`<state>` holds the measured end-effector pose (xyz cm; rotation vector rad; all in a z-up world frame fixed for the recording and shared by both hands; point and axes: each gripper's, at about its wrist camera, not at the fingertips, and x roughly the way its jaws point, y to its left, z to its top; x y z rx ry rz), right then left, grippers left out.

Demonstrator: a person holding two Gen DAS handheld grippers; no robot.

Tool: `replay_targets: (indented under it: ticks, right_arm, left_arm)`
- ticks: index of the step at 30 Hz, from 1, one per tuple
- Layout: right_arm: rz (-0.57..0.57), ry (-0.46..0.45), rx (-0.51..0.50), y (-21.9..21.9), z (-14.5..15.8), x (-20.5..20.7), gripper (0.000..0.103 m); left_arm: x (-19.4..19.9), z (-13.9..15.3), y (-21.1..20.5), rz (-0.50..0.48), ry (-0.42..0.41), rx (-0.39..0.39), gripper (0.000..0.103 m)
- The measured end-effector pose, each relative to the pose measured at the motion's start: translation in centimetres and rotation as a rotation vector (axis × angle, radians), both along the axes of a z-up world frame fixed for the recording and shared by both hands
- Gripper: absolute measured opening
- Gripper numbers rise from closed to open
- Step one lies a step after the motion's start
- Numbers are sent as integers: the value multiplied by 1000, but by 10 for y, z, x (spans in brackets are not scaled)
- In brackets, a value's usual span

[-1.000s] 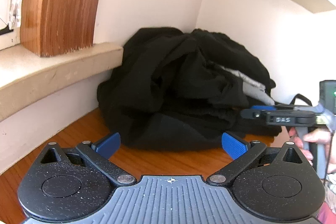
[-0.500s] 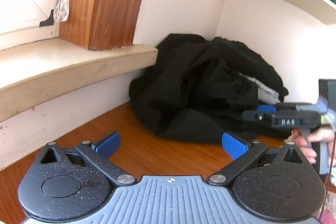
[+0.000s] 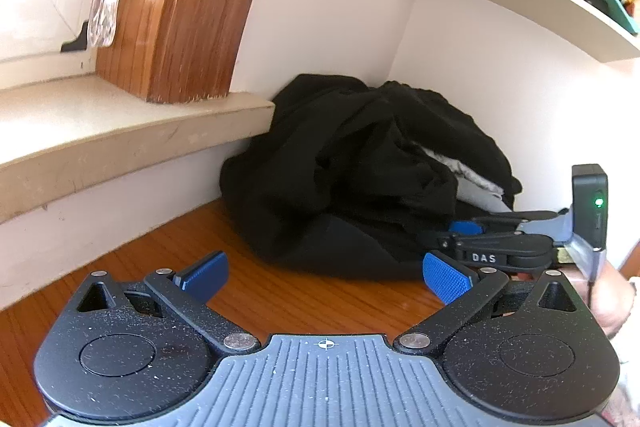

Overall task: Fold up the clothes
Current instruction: 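Move the right gripper into the black clothes pile and close on fabric, then close the left gripper on black garment fabric while the right gripper holds its fabric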

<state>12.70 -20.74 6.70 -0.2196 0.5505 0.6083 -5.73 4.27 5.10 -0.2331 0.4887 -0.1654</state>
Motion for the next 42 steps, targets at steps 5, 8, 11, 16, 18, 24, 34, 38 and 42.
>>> replay_targets:
  ticks: [5, 8, 11, 16, 18, 24, 34, 38, 42]
  right_arm:
    - [43, 32, 69, -9, 8, -17, 33]
    - [95, 54, 96, -10, 10, -34, 33]
    - [151, 69, 101, -10, 12, -54, 33]
    - [214, 38, 98, -22, 21, -78, 33]
    - [209, 38, 102, -30, 25, -77, 34]
    - [171, 7, 162, -52, 40, -77, 36]
    - [21, -34, 167, -66, 23, -38, 43]
    - [-55, 39, 207, -78, -13, -12, 48]
    - [-40, 74, 213, -77, -23, 1, 51]
  left_arm:
    - [-2, 2, 4, 9, -3, -15, 103]
    - [0, 0, 6, 13, 2, -21, 103]
    - [2, -2, 7, 11, 9, -18, 103]
    - [4, -6, 9, 12, 18, -10, 103]
    - [5, -9, 10, 14, 24, -11, 103]
    - [7, -16, 9, 8, 39, 9, 103]
    - [3, -16, 6, -37, 14, -18, 81]
    - [7, -16, 6, -44, 14, -31, 60]
    - [10, -20, 7, -68, 35, -48, 55]
